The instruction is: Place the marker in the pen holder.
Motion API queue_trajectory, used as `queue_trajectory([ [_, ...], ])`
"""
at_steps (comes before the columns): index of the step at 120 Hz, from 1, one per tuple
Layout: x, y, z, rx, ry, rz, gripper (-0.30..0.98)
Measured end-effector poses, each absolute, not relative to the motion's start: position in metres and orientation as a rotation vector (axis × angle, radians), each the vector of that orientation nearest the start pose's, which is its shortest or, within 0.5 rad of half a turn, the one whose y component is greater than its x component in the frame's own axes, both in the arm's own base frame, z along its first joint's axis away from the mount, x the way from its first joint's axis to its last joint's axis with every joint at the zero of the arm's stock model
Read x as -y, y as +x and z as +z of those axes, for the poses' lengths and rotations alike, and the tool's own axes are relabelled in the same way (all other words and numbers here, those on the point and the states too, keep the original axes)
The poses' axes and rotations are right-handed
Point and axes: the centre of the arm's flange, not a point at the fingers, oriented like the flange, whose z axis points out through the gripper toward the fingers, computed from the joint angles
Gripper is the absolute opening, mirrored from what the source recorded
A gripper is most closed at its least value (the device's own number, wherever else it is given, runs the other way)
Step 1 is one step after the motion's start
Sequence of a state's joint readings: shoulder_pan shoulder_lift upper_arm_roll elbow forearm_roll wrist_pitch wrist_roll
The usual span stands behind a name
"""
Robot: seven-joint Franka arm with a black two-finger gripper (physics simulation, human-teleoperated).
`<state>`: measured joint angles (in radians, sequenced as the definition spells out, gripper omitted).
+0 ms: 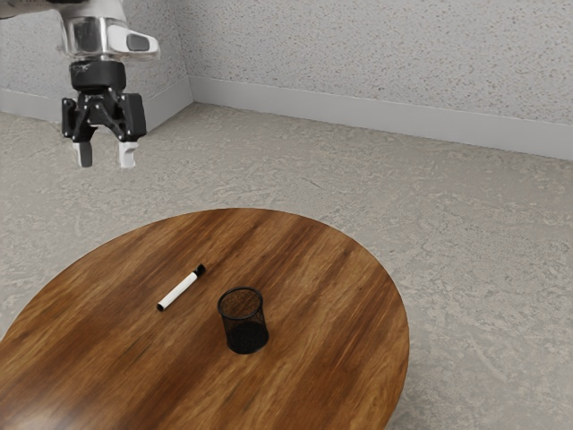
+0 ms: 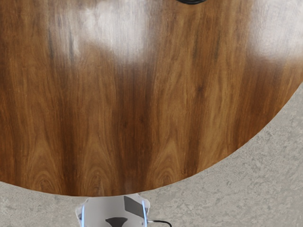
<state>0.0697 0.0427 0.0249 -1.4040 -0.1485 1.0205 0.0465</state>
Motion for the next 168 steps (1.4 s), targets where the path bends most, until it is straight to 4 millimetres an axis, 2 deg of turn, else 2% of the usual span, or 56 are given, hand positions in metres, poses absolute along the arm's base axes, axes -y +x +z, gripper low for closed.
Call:
queue_trajectory([
  [10,-0.045,0.518,0.639,0.05,-3.262,0.502,0.69],
  [14,-0.05,0.52,0.627,0.069,-3.254,0.489,0.69],
  [20,-0.057,0.513,0.589,0.096,-3.229,0.538,0.69],
  [29,-0.066,0.502,0.518,0.128,-3.195,0.611,0.69],
  [38,-0.07,0.496,0.47,0.139,-3.183,0.6,0.69],
  [51,-0.07,0.494,0.417,0.132,-3.178,0.534,0.69],
  [65,-0.069,0.507,0.383,0.116,-3.174,0.426,0.69],
  [80,-0.068,0.524,0.352,0.08,-3.151,0.323,0.69],
  [95,-0.068,0.526,0.316,0.059,-3.136,0.26,0.69],
  [109,-0.067,0.535,0.295,0.041,-3.126,0.193,0.67],
  [146,-0.081,0.556,0.262,0.062,-3.119,0.111,0.45],
  [168,-0.09,0.556,0.255,0.093,-3.123,0.097,0.25],
])
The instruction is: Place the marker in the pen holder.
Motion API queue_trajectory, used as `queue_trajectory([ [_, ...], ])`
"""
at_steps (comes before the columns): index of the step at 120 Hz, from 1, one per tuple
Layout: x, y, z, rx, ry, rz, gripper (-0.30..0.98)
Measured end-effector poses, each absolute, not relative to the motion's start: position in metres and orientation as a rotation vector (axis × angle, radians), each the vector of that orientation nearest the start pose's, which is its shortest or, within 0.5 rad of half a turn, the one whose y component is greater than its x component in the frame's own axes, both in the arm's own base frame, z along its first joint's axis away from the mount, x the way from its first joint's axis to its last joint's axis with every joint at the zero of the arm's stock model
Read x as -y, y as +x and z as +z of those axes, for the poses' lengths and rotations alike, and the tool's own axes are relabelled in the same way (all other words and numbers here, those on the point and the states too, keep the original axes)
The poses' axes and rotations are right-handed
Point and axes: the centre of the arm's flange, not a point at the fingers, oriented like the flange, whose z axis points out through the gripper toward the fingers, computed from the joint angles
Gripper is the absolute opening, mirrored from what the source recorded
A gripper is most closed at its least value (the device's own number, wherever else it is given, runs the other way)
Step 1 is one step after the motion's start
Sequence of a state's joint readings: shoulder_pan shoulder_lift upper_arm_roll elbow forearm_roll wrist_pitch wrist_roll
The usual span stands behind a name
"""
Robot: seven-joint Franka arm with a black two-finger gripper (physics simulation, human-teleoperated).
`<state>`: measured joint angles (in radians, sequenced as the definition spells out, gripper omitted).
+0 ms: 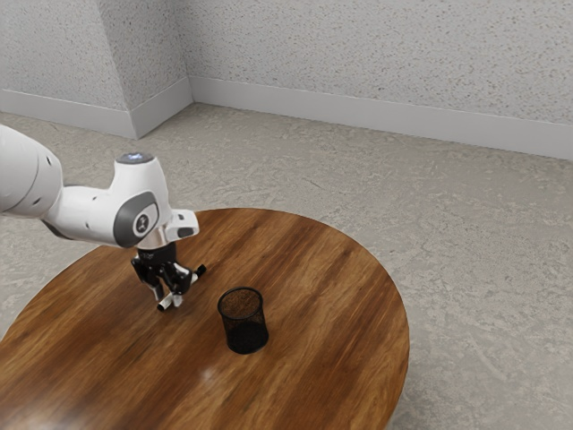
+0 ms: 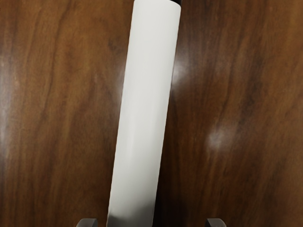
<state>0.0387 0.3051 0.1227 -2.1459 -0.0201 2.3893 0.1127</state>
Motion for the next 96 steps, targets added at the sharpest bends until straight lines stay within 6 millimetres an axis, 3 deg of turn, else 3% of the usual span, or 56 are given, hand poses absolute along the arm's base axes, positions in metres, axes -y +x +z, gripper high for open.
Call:
queue_trajectory([
  [26,-0.0909,0.5559,0.2544,0.092,-3.124,0.088,0.1],
  [65,-0.0928,0.5574,0.2484,0.101,-3.129,0.094,0.08],
  [96,-0.0917,0.5582,0.2503,0.119,-3.133,0.088,-0.05],
])
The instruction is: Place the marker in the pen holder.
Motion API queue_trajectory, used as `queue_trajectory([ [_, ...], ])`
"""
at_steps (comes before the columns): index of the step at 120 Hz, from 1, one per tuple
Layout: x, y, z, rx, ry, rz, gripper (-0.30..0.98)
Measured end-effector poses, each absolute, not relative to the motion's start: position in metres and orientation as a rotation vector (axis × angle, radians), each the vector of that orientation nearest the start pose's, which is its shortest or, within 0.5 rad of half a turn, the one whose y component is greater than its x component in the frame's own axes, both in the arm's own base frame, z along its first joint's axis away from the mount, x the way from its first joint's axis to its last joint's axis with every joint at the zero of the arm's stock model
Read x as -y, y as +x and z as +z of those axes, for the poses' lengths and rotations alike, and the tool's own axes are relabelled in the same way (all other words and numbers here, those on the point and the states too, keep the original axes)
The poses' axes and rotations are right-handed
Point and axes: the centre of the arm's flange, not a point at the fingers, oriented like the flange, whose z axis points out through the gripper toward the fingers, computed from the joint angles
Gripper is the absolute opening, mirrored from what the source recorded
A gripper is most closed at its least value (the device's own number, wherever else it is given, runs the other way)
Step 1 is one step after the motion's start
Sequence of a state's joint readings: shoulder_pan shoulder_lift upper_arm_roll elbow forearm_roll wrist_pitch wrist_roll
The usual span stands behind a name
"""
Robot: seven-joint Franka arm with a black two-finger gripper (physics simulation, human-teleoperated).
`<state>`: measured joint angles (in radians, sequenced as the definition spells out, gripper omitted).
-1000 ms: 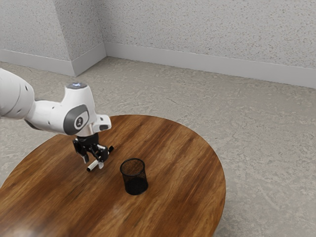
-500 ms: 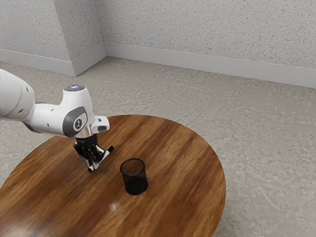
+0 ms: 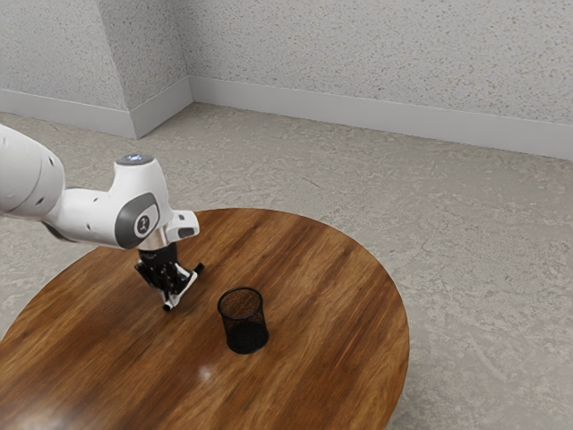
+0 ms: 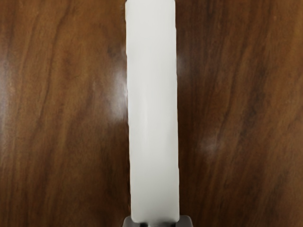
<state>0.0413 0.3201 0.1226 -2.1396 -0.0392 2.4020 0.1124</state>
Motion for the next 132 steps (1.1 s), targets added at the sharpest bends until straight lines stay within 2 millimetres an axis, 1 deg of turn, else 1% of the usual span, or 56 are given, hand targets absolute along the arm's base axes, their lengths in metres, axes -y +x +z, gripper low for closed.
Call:
queue_trajectory([
  [8,-0.087,0.561,0.256,0.111,-3.131,0.08,-0.08],
  [12,-0.084,0.563,0.262,0.105,-3.13,0.073,-0.08],
  [16,-0.076,0.566,0.273,0.085,-3.129,0.056,-0.08],
  [26,-0.049,0.574,0.316,0.003,-3.121,0.011,-0.09],
  [34,-0.026,0.572,0.354,-0.077,-3.103,-0.013,-0.09],
  [40,-0.007,0.565,0.389,-0.137,-3.088,-0.034,-0.09],
  [47,0.016,0.55,0.426,-0.201,-3.076,-0.046,-0.09],
  [52,0.032,0.539,0.444,-0.244,-3.067,-0.037,-0.09],
  [56,0.045,0.528,0.452,-0.279,-3.059,-0.015,-0.09],
  [66,0.078,0.501,0.456,-0.362,-3.033,0.064,-0.08],
  [74,0.102,0.487,0.45,-0.418,-3.01,0.131,-0.08],
  [79,0.109,0.484,0.441,-0.431,-3.001,0.183,-0.07],
  [86,0.11,0.483,0.433,-0.421,-2.997,0.236,-0.07],
  [100,0.107,0.495,0.415,-0.385,-2.996,0.322,-0.06],
  [110,0.106,0.509,0.401,-0.365,-2.998,0.372,-0.04],
  [112,0.106,0.512,0.399,-0.362,-2.999,0.379,-0.02],
  [120,0.109,0.522,0.393,-0.357,-3.005,0.4,0.13],
  [126,0.12,0.533,0.391,-0.375,-3.011,0.404,0.24],
  [130,0.13,0.539,0.397,-0.385,-3.028,0.388,0.31],
  [132,0.134,0.542,0.407,-0.382,-3.047,0.369,0.34],
])
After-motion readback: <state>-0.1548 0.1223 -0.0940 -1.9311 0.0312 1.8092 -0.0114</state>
